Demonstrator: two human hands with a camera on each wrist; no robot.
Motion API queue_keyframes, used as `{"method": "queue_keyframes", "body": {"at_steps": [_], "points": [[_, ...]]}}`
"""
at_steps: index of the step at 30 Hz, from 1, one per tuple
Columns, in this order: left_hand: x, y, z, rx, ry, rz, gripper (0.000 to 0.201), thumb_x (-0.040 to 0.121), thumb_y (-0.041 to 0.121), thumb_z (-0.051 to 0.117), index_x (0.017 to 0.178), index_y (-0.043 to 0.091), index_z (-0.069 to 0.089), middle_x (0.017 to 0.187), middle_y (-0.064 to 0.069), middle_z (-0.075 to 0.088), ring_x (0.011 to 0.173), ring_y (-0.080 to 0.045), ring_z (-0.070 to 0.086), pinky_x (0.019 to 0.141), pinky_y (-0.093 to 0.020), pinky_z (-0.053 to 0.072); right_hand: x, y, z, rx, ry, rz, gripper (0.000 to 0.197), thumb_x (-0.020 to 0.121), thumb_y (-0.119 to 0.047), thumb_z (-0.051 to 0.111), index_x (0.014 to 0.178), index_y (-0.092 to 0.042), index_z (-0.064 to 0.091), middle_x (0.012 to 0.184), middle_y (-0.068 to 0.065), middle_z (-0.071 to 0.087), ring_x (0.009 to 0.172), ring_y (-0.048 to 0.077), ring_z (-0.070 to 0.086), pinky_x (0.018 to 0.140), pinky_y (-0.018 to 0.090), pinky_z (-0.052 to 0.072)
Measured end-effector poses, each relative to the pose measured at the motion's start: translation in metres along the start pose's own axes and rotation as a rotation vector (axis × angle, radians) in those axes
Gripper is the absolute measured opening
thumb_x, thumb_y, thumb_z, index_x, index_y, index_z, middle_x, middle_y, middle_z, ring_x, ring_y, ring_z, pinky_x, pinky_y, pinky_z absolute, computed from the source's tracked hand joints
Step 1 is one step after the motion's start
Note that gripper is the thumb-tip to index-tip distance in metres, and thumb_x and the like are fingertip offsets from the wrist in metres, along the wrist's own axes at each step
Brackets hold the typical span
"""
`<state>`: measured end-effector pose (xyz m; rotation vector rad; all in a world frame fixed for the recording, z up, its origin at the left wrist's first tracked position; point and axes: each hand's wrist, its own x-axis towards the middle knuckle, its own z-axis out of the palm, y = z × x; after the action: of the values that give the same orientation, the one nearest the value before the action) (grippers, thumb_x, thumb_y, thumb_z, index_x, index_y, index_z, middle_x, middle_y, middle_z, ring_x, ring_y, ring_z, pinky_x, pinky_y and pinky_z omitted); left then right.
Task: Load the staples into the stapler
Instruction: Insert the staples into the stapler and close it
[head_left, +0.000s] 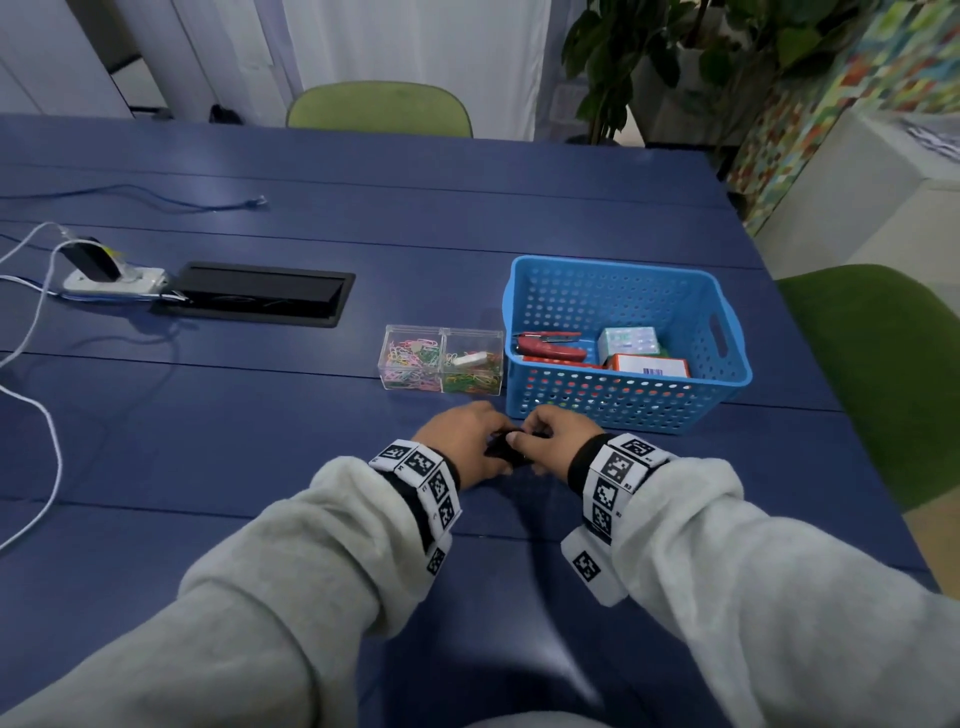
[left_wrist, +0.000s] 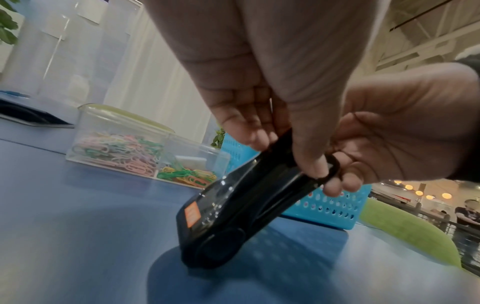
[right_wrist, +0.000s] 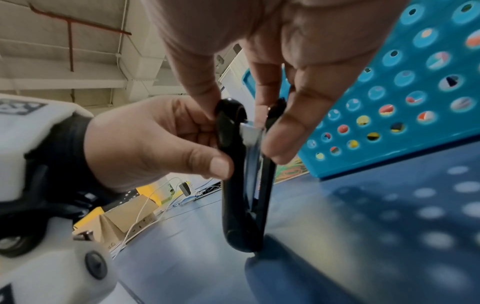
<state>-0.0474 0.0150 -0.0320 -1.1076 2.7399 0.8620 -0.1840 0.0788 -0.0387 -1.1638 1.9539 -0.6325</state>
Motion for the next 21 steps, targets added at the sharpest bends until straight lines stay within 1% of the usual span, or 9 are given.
{"method": "queue_keyframes", "body": {"at_steps": [3, 6, 8, 10, 12, 14, 17, 19, 21], "points": [[-0.003, -0.008, 0.003, -0.029, -0.001, -0.043, 0.066, 0.068, 0.036, 0.075, 0.126, 0.026, 0.047, 0.124, -0.005, 0.052, 0.116, -0.023, 0.051, 0.099, -0.038, 0.044, -0.004, -0.001, -0.001, 0.012, -0.002, 0.014, 0.021, 0.075, -0.025, 0.064, 0.060, -0.025, 0.048, 0.064, 0.001, 0.058, 0.057, 0.024, 0.059, 0.070, 0.042, 0.057], [-0.010, -0.021, 0.004, -0.117, -0.015, -0.128, 0.079, 0.064, 0.038, 0.077, 0.133, 0.028, 0.039, 0.135, -0.004, 0.044, 0.124, -0.023, 0.046, 0.106, -0.037, 0.040, -0.009, 0.002, -0.008, 0.125, 0.020, 0.048, 0.025, 0.079, -0.017, 0.062, 0.058, -0.022, 0.048, 0.059, 0.001, 0.053, 0.050, 0.019, 0.055, 0.057, 0.034, 0.055], [-0.015, -0.027, 0.002, -0.205, -0.047, -0.152, 0.080, 0.065, 0.036, 0.078, 0.133, 0.030, 0.037, 0.134, -0.004, 0.046, 0.124, -0.023, 0.047, 0.107, -0.036, 0.040, -0.011, 0.001, -0.018, 0.251, 0.039, 0.047, 0.026, 0.079, -0.015, 0.060, 0.056, -0.021, 0.049, 0.056, 0.003, 0.054, 0.050, 0.021, 0.055, 0.058, 0.037, 0.053], [-0.018, -0.028, -0.001, -0.356, -0.019, -0.110, 0.064, 0.068, 0.028, 0.078, 0.122, 0.035, 0.045, 0.117, 0.000, 0.056, 0.110, -0.018, 0.055, 0.100, -0.030, 0.042, -0.014, -0.004, -0.031, 0.380, 0.031, 0.022, 0.027, 0.083, -0.011, 0.057, 0.058, -0.018, 0.050, 0.057, 0.008, 0.054, 0.049, 0.024, 0.055, 0.055, 0.036, 0.052], [-0.019, -0.023, -0.009, -0.507, 0.064, -0.057, 0.046, 0.068, 0.023, 0.079, 0.101, 0.041, 0.052, 0.099, 0.004, 0.061, 0.094, -0.013, 0.058, 0.092, -0.026, 0.043, -0.020, -0.012, -0.045, 0.491, 0.008, -0.008, 0.027, 0.088, -0.002, 0.050, 0.064, -0.015, 0.048, 0.061, 0.010, 0.051, 0.043, 0.019, 0.054, 0.043, 0.025, 0.051], [-0.017, -0.016, -0.019, -0.637, 0.114, -0.005, 0.042, 0.062, 0.026, 0.079, 0.091, 0.047, 0.056, 0.097, 0.003, 0.064, 0.091, -0.011, 0.058, 0.093, -0.026, 0.045, -0.027, -0.019, -0.057, 0.536, -0.018, -0.065, 0.027, 0.090, 0.003, 0.043, 0.071, -0.015, 0.051, 0.065, 0.010, 0.049, 0.040, 0.014, 0.055, 0.038, 0.020, 0.052], [-0.015, -0.002, -0.036, -0.734, 0.121, 0.077, 0.043, 0.066, 0.018, 0.078, 0.091, 0.047, 0.059, 0.105, 0.000, 0.063, 0.096, -0.011, 0.058, 0.091, -0.017, 0.045, -0.036, -0.028, -0.074, 0.507, -0.073, -0.112, 0.036, 0.091, 0.003, 0.035, 0.080, -0.023, 0.057, 0.075, 0.001, 0.052, 0.061, 0.016, 0.055, 0.044, 0.017, 0.054], [-0.014, 0.004, -0.045, -0.782, 0.112, 0.105, 0.039, 0.067, 0.018, 0.074, 0.092, 0.045, 0.060, 0.096, 0.002, 0.063, 0.085, -0.007, 0.059, 0.082, -0.014, 0.049, -0.040, -0.033, -0.084, 0.515, -0.091, -0.123, 0.038, 0.092, 0.002, 0.033, 0.083, -0.026, 0.058, 0.080, -0.006, 0.054, 0.070, 0.014, 0.052, 0.048, 0.016, 0.055], [-0.013, 0.007, -0.050, -0.855, 0.089, 0.102, 0.033, 0.067, 0.023, 0.070, 0.093, 0.042, 0.062, 0.084, 0.002, 0.063, 0.068, -0.006, 0.060, 0.074, -0.020, 0.054, -0.044, -0.038, -0.093, 0.540, -0.086, -0.104, 0.032, 0.094, -0.002, 0.036, 0.086, -0.025, 0.057, 0.081, -0.001, 0.053, 0.070, 0.015, 0.053, 0.049, 0.017, 0.055]]}}
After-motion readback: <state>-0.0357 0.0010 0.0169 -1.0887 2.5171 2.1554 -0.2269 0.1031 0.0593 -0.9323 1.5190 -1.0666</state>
